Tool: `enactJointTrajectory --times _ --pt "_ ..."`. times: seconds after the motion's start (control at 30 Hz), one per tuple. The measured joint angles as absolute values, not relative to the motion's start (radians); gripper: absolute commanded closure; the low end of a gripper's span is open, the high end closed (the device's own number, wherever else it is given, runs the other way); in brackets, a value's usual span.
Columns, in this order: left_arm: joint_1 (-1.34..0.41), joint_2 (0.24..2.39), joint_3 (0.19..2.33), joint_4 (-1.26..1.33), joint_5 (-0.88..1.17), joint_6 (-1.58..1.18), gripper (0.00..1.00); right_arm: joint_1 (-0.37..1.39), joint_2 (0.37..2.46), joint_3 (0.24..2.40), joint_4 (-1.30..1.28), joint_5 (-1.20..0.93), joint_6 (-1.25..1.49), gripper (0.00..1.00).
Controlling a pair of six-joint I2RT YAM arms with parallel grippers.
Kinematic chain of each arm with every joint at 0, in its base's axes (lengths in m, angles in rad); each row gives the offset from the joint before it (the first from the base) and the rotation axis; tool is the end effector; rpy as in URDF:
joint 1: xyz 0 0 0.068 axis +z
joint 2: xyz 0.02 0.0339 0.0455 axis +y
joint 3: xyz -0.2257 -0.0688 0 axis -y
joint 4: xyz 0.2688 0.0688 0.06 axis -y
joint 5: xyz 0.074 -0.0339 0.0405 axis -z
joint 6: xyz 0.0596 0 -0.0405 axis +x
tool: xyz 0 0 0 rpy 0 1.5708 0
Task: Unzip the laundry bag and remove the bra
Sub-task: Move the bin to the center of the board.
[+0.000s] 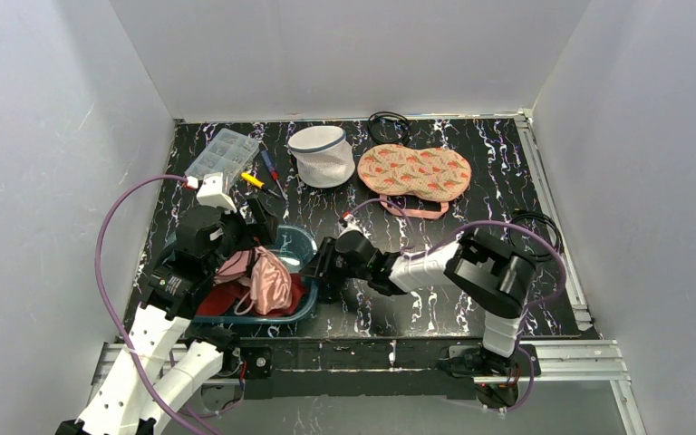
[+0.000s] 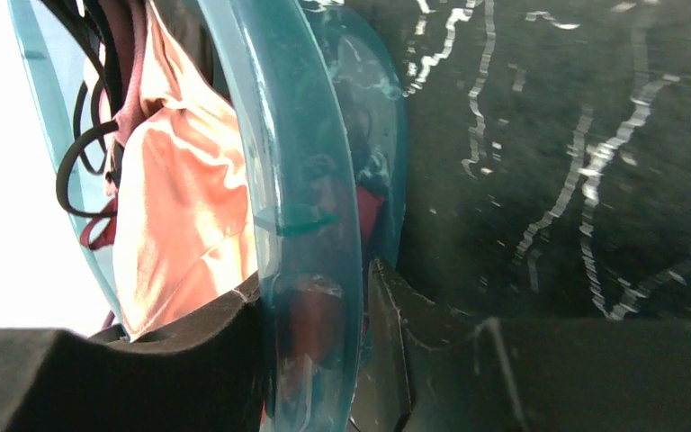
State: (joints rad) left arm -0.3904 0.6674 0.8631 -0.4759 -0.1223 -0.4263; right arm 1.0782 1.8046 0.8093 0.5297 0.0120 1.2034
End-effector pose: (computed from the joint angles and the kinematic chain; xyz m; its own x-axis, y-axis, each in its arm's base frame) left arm 0.2087 -0.0780 0.3275 -0.3442 -0.3022 -0.8889 0.1394 0.9198 -0.3667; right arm 0.1843 0.3418 0.0802 -0.8938 0.3081 -0.3260 -0.1165 0.5424 0.8320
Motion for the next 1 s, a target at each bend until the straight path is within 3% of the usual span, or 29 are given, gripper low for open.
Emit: enactJointTrajectory --times 0.2,0.37,0.53,0.6,0.8,1.0 --pt "-0.393 0.665 0.863 -0.476 -0.125 -0.426 0.08 1.117 1.895 0.916 0.535 0.04 1.229 0.51" --pt "-0.393 0.665 0.863 -0.476 -0.125 -0.426 0.08 1.138 1.941 0.994 0.508 0.054 1.238 0.3" --pt "-0.395 0.665 0.863 -0.476 -0.125 -0.426 0.08 1.161 1.963 1.05 0.466 0.061 1.232 0.18" --pt "-0.395 0.665 0.863 -0.476 -0.125 -0.426 0.08 1.164 1.964 1.053 0.465 0.061 1.23 0.03" --pt "-0.395 0.665 0.863 -0.476 -0.127 -0.426 0.08 1.168 1.923 1.047 0.368 0.078 1.17 0.01" --pt "-0.397 0.642 0.863 -0.469 -0.109 -0.414 0.06 1.131 1.615 1.061 0.023 0.196 0.921 0.01"
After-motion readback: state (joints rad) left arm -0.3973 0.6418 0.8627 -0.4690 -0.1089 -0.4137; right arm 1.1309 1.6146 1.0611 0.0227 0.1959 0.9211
